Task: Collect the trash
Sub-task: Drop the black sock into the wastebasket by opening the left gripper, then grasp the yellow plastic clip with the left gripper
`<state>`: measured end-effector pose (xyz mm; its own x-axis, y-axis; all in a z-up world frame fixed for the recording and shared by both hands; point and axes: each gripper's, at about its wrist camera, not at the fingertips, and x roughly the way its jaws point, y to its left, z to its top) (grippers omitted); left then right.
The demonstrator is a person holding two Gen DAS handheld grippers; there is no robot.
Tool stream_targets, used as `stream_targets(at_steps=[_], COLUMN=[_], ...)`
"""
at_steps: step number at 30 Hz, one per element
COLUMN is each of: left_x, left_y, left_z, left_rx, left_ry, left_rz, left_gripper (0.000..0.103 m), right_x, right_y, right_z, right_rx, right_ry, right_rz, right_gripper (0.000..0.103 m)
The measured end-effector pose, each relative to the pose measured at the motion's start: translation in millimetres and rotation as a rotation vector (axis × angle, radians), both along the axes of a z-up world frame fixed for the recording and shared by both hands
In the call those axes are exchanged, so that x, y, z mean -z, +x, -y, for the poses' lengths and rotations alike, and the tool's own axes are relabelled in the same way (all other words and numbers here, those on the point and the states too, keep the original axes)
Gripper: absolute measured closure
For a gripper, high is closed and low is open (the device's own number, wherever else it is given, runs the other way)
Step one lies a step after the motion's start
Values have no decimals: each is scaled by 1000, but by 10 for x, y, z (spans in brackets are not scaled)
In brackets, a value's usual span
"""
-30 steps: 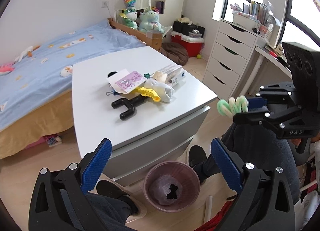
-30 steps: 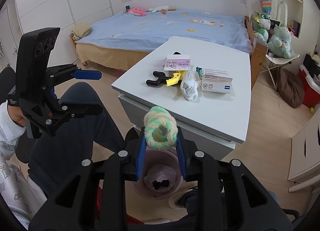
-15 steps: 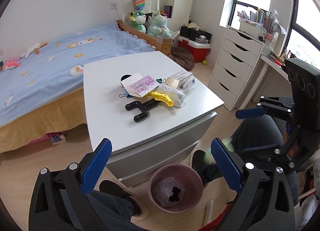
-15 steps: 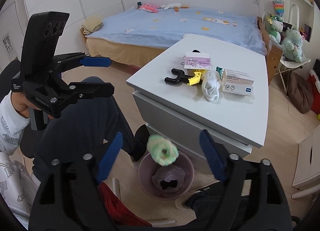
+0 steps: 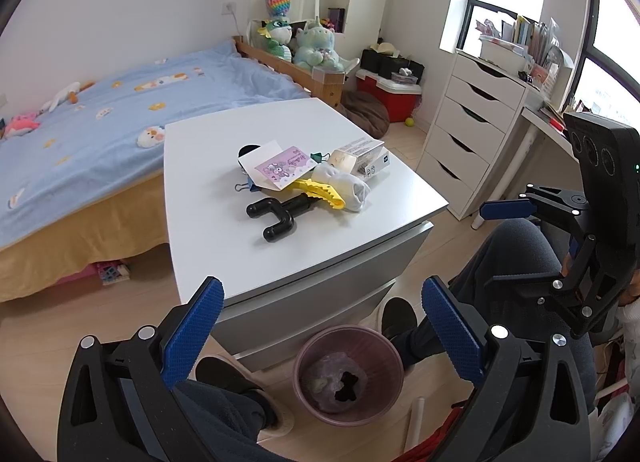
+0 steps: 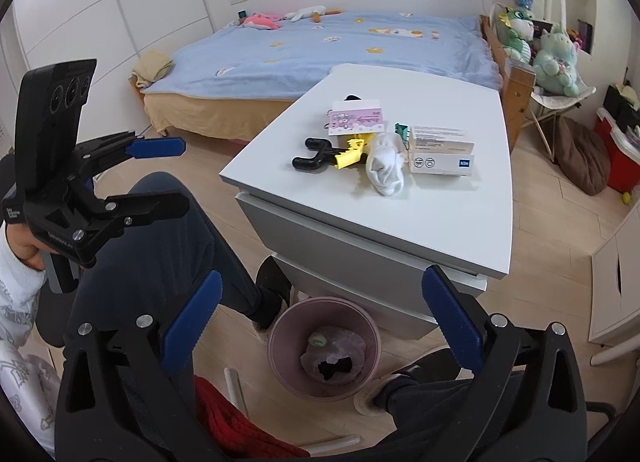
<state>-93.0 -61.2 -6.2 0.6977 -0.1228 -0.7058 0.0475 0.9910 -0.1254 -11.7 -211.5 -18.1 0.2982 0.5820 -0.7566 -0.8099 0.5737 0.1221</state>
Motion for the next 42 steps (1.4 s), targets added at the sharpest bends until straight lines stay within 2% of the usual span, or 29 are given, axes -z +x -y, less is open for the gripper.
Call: stream_targets(at_steps=[14,24,34,35,37,42], left_x=[3,160,334,344,368,414], left_y=[382,870,1130,1147,1180,1233], left_z=[62,120,194,201,209,226], left_rx=[-14,-30,-53,-55,-51,-36], left_ry=[-25,-12,7,9,9,10], left_rz=[-11,-73,-95,-94,-105,-126], left_gripper=[8,8,8,11,28,50], right_x=[-122,-113,-75,-73,-69,-39], right_y=[191,279,309,313,325,342], right_z=[129,215,260,271,291,317], right_rx=[129,154,159,161,165,171], right_ry=[-22,-15,-12,-10,-8,-5], right_rz=[41,32,19,18,15,4], right_gripper=[4,5,5,5,5,5])
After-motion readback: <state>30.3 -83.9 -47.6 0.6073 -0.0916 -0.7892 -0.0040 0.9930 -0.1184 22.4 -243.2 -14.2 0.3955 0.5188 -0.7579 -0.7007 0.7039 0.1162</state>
